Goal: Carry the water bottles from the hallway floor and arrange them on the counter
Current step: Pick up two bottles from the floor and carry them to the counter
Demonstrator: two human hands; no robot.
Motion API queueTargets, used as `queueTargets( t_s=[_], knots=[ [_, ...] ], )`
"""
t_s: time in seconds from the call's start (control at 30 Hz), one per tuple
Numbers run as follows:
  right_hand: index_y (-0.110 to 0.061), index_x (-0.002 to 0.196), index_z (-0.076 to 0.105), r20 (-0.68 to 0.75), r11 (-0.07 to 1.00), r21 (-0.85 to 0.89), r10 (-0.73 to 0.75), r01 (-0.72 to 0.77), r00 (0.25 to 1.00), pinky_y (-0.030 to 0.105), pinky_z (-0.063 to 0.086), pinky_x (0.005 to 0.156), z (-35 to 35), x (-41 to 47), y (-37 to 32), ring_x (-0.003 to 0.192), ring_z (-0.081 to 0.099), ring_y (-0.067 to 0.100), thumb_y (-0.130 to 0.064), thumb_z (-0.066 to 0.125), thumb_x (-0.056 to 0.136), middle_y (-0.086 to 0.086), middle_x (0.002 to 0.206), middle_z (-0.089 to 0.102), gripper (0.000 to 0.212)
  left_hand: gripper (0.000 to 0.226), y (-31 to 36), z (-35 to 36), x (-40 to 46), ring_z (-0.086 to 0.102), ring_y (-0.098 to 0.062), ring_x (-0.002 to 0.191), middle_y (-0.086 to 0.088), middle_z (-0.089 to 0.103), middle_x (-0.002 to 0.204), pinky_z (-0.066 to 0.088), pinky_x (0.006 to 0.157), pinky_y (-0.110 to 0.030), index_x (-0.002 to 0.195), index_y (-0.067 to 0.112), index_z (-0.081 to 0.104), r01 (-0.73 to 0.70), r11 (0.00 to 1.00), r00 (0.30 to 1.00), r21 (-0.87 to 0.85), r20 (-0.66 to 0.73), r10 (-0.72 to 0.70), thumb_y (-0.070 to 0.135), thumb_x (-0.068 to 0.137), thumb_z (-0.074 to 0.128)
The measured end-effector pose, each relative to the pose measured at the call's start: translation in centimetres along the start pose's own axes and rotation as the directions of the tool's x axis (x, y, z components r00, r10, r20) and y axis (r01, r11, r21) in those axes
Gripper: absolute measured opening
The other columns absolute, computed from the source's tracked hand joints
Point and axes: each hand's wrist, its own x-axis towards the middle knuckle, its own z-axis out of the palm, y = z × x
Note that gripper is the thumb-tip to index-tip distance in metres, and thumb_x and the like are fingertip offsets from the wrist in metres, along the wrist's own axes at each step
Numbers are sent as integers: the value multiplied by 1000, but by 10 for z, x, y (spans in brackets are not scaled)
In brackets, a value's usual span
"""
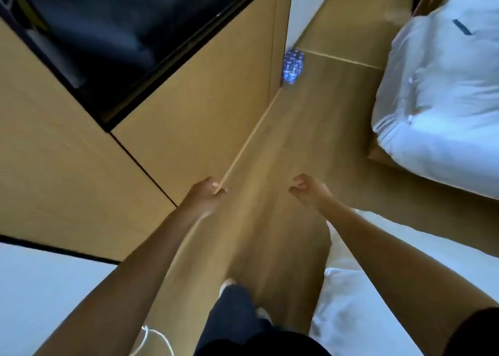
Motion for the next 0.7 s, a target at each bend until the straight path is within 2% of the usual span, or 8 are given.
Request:
queueTargets(
  t_s=[0.07, 0.17, 0.23, 0.4, 0.5, 0.7],
  knots=[
    [-14, 138, 52, -17, 999, 35, 41, -41, 999, 28, 44, 94, -19, 16, 10, 124, 55, 27, -30, 59, 97, 10, 138, 56, 44, 43, 22, 7, 29, 55, -26, 119, -15, 56, 133, 40, 87, -25, 128, 2, 53, -40, 999, 998, 11, 48, 39, 32, 97, 54],
    [-14, 139, 50, -37, 993, 81, 92, -89, 995, 24, 42, 85, -41, 45, 25, 121, 56, 26, -29, 58, 97, 11, 139, 55, 46, 46, 56, 16, 73, 52, -25, 122, -11, 53, 138, 37, 86, -23, 133, 6, 49, -87, 996, 988, 19, 131, 84, 36, 98, 51],
    [-13, 139, 50, -54, 989, 98, 121, -115, 991, 24, 40, 84, -58, 74, 28, 121, 56, 26, -29, 58, 97, 11, 139, 55, 46, 47, 79, 22, 109, 52, -24, 123, -10, 52, 138, 38, 87, -25, 134, 10, 48, -114, 993, 978, 23, 179, 108, 39, 98, 50],
    [-13, 138, 51, -95, 979, 142, 161, -146, 982, 32, 47, 92, -101, 163, 10, 120, 57, 29, -30, 59, 97, 13, 137, 56, 45, 38, 134, 24, 211, 55, -26, 118, -13, 58, 130, 41, 90, -27, 123, 7, 56, -154, 987, 973, 51, 184, 143, 34, 96, 55],
    [-13, 138, 50, -90, 968, 191, 184, -165, 979, 32, 46, 92, -127, 214, -8, 120, 57, 29, -31, 59, 97, 14, 137, 56, 46, 38, 163, 13, 268, 55, -25, 117, -13, 58, 130, 38, 86, -24, 123, 7, 56, -154, 987, 965, 48, 223, 139, 34, 96, 55],
    [-15, 136, 52, -121, 949, 252, 224, -189, 967, 27, 43, 79, -177, 300, -36, 103, 58, 22, -33, 60, 96, 12, 134, 58, 44, 41, 220, -12, 372, 54, -26, 119, -12, 55, 133, 40, 89, -27, 127, 6, 54, -185, 980, 952, 74, 259, 161, 35, 97, 52]
  ],
)
